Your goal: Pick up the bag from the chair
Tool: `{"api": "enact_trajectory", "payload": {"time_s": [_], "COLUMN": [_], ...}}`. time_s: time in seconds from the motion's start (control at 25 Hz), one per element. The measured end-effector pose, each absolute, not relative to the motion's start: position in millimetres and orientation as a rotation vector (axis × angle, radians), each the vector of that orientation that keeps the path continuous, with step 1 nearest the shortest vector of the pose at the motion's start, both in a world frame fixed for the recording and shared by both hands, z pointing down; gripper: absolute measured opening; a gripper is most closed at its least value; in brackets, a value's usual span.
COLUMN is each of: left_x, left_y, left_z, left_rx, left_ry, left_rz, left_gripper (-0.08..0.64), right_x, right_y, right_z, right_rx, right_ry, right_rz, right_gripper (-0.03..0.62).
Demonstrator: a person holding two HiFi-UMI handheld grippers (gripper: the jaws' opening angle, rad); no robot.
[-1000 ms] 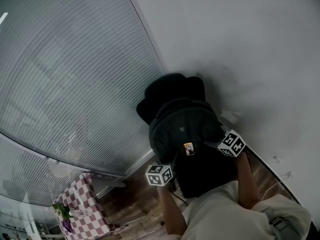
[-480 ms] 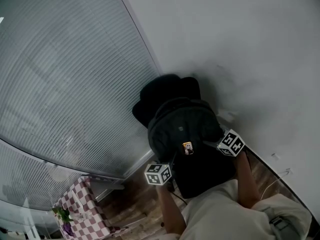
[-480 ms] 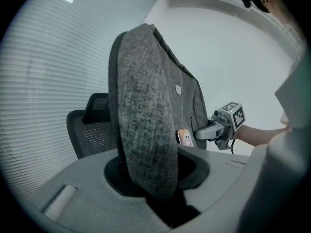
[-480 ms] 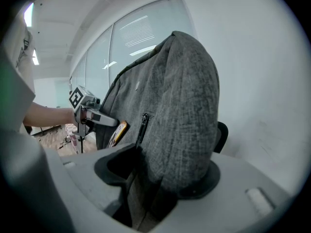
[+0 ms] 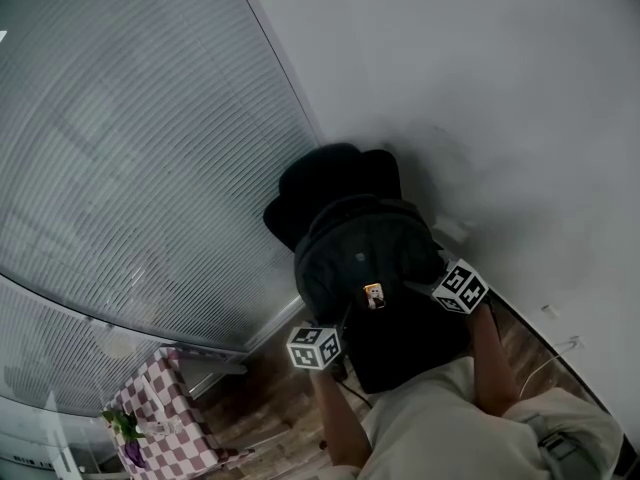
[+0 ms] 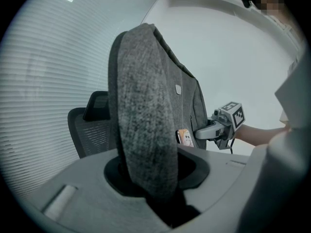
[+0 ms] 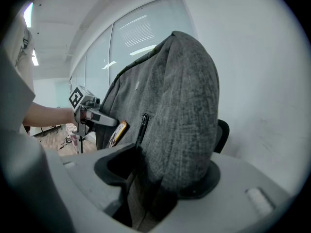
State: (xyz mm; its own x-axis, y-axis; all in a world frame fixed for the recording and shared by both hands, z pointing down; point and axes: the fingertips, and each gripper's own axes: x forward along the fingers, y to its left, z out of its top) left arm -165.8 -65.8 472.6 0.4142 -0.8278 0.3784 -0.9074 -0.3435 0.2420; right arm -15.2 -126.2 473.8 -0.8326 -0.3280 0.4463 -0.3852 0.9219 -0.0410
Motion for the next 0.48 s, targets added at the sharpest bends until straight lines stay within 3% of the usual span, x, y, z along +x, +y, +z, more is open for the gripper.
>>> {"api": "enact_trajectory", "payload": {"time_s": [0.48], "left_x": [-175], "left_y": [-62], "left_z": [481], "left_rx": [2.241], "left_ry": [-1.485], "left_rz": [0.236], "left_gripper": [0.124], "right_x": [-27], "right_y": [-126], "right_z": [479], "right_rx": [0.483], "right_ry": [-2.63], "right_rz": [0.147], "right_gripper": [0.261]}}
